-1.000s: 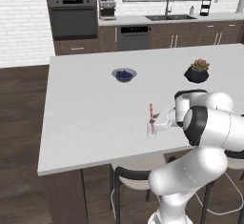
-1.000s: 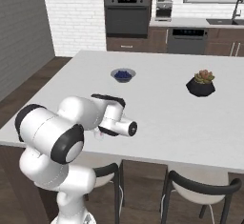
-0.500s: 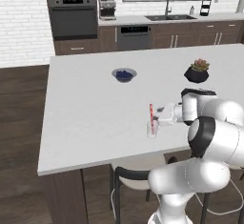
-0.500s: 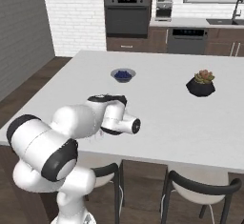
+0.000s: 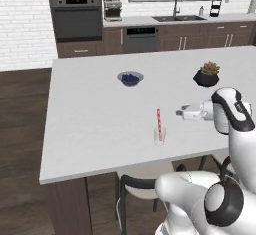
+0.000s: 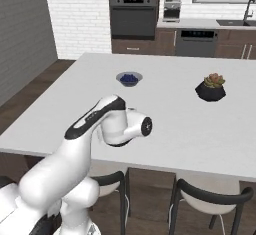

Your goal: Take a straw from the drawer in front and place it inside the glass cup on the dining counter.

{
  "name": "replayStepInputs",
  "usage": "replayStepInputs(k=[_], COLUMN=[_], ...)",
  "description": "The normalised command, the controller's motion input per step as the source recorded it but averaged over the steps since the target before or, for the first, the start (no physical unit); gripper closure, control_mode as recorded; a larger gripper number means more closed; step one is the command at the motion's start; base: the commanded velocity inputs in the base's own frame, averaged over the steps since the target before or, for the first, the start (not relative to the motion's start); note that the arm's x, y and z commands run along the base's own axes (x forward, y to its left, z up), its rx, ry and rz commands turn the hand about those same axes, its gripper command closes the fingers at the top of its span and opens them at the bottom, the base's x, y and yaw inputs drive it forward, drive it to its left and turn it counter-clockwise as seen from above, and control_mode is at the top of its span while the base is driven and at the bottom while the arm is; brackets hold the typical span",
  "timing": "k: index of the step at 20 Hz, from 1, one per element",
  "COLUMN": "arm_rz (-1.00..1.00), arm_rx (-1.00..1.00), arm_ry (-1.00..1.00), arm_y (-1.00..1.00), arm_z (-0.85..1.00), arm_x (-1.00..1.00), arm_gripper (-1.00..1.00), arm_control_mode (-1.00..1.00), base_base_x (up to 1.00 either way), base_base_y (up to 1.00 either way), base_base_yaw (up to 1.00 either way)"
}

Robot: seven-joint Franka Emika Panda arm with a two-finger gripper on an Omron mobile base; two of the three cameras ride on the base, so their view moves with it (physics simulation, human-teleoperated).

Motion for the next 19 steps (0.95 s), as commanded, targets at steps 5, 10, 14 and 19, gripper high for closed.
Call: replayStepInputs(k=[5,10,14,19], arm_rz=[-0.14,-0.14,-0.15,-0.16], arm_rx=[0.00,-0.04,-0.10,-0.10], arm_ry=[0.46,0.51,0.52,0.53], arm_y=[-0.10,-0.12,-0.24,-0.37], arm_z=[0.94,0.57,0.12,0.00], arm_x=[-0.76,-0.64,-0.52,-0.44], arm_gripper=[-1.00,-1.00,-1.00,-1.00], arm_control_mode=[-1.00,-1.00,-1.00,-1.00], base_base_x=[0.00,0.00,0.00,0.00], base_base_y=[0.00,0.00,0.00,0.00], base_base_yaw=[0.00,0.00,0.00,0.00])
